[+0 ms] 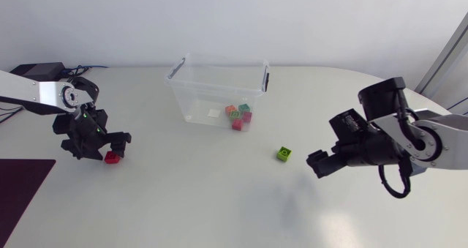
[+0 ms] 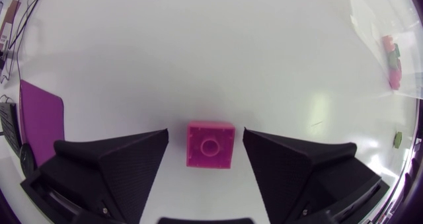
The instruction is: Place the duplo bricks in the container
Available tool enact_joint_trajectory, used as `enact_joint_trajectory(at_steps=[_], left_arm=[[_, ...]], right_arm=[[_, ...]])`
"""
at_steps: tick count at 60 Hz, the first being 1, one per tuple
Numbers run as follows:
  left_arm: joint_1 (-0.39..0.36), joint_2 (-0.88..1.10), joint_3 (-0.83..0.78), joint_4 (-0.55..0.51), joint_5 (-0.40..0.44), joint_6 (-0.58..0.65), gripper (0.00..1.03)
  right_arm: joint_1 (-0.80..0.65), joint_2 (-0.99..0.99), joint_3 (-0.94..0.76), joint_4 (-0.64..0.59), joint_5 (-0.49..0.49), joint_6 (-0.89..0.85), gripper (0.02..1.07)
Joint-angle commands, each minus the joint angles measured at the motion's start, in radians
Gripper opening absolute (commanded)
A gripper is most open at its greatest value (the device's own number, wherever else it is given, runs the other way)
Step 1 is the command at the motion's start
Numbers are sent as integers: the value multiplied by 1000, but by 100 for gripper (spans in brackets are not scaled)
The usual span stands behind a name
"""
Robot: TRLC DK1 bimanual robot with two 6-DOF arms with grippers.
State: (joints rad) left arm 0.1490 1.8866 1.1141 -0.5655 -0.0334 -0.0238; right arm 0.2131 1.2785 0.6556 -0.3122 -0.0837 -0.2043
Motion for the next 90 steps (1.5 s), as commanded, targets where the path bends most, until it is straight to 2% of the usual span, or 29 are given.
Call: enact_joint_trajectory(at_steps=[1, 5, 9, 11, 20, 38, 54, 60, 64, 70, 72, 73, 80, 90], left_arm=[[12, 20, 12, 15, 17, 27, 50], [20, 17, 7, 16, 69, 44, 42], [20, 9, 0, 29, 81, 56, 36], [20, 2, -7, 35, 90, 61, 36], [9, -58, -37, 53, 101, 101, 35], [-23, -213, -63, 49, 135, 139, 35], [-77, -386, -54, 102, 253, 165, 35], [-95, -397, 9, 105, 319, 160, 35], [-117, -392, 50, 105, 323, 154, 35], [-154, -368, 104, 113, 336, 145, 35], [-170, -353, 125, 121, 336, 137, 35], [-178, -345, 135, 122, 336, 136, 35], [-227, -287, 208, 136, 336, 117, 35], [-278, -184, 349, 150, 336, 70, 36]], right_arm=[[31, 50, 10, 25, -16, -32, 102], [52, 84, 22, 50, -27, -40, 102], [68, 131, 41, 78, -41, -53, 99], [69, 156, 53, 78, -64, -67, 95], [71, 268, 107, 117, -99, -113, 93], [31, 438, 197, 168, -131, -188, 93], [12, 527, 233, 177, -163, -241, 92], [14, 548, 239, 194, -171, -253, 71], [16, 564, 239, 208, -171, -253, 53], [22, 584, 240, 209, -174, -253, 44], [25, 588, 240, 219, -185, -254, 33], [25, 588, 240, 222, -185, -254, 30], [32, 578, 236, 213, -183, -254, 26], [57, 429, 217, 154, -169, -227, 26]])
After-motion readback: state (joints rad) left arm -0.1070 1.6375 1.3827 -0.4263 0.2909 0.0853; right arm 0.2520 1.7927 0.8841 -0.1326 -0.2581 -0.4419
